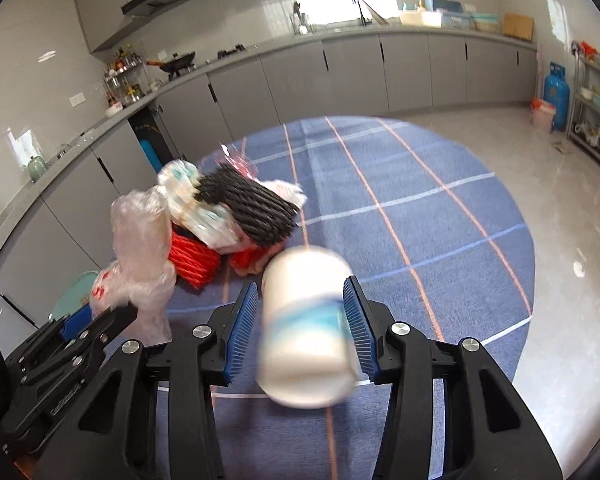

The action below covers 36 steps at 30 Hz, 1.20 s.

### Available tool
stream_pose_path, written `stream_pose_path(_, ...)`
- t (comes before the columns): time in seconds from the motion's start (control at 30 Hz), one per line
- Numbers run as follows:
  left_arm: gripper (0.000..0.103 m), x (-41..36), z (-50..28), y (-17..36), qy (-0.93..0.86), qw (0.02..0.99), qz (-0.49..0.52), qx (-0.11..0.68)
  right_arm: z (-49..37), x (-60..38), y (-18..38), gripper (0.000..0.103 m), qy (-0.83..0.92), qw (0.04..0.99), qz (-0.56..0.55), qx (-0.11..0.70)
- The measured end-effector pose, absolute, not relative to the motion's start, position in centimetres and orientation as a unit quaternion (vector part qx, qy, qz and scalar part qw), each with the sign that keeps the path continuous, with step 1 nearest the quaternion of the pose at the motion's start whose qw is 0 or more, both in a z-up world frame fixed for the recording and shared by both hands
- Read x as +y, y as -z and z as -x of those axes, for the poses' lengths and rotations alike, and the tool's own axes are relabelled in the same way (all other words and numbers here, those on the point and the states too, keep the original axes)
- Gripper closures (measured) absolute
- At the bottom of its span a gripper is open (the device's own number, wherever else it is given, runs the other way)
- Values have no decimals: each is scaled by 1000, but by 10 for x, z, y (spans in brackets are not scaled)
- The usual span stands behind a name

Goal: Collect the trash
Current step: 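Grasp the white paper cup with the right tool while the left tool grasps the white plastic bag, then carry the cup and bag over the teal bin and open both tools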

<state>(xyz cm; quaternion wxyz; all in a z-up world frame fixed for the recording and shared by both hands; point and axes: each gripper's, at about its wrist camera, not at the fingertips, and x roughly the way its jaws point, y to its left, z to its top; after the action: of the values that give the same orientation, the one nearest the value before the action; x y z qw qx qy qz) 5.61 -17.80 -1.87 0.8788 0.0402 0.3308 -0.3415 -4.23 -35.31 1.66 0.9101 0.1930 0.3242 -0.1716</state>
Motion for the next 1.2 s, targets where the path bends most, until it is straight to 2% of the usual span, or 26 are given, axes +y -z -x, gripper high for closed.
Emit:
stream_pose_path(0.13,62,-152,-52,12,317,891,-26,322,35,-347,-13,57,168,908,-189,335)
stream_pose_path(0.17,62,-145,-52,11,308,896,-26,319,35,-347,-11,54,169,905,-193,338)
stream_pose_path(0.2,62,-139,-51,10,301,899,-26,317,35,-348,-8,49,172,904,-193,341)
stream_pose_path(0.23,62,-133,-51,8,297,901,-23,315,35,-348,-5,35,177,902,-189,344)
stream_pose_path(0.27,62,-127,-51,7,292,903,-19,314,37,-346,-3,30,183,901,-186,347)
stream_pose_path(0.5,62,-91,-52,11,252,912,0,324,28,-338,30,31,177,879,-177,407)
stream_pose_path(0.53,62,-85,-55,15,246,913,0,326,26,-338,33,41,174,876,-178,412)
stream_pose_path(0.57,62,-80,-58,16,237,914,2,328,25,-337,35,43,170,876,-178,415)
stream_pose_path(0.9,62,-31,-72,18,167,929,33,329,13,-292,-21,43,118,924,-141,334)
stream_pose_path(1.2,62,29,-97,14,46,940,53,335,-56,-199,-34,43,-18,935,-114,334)
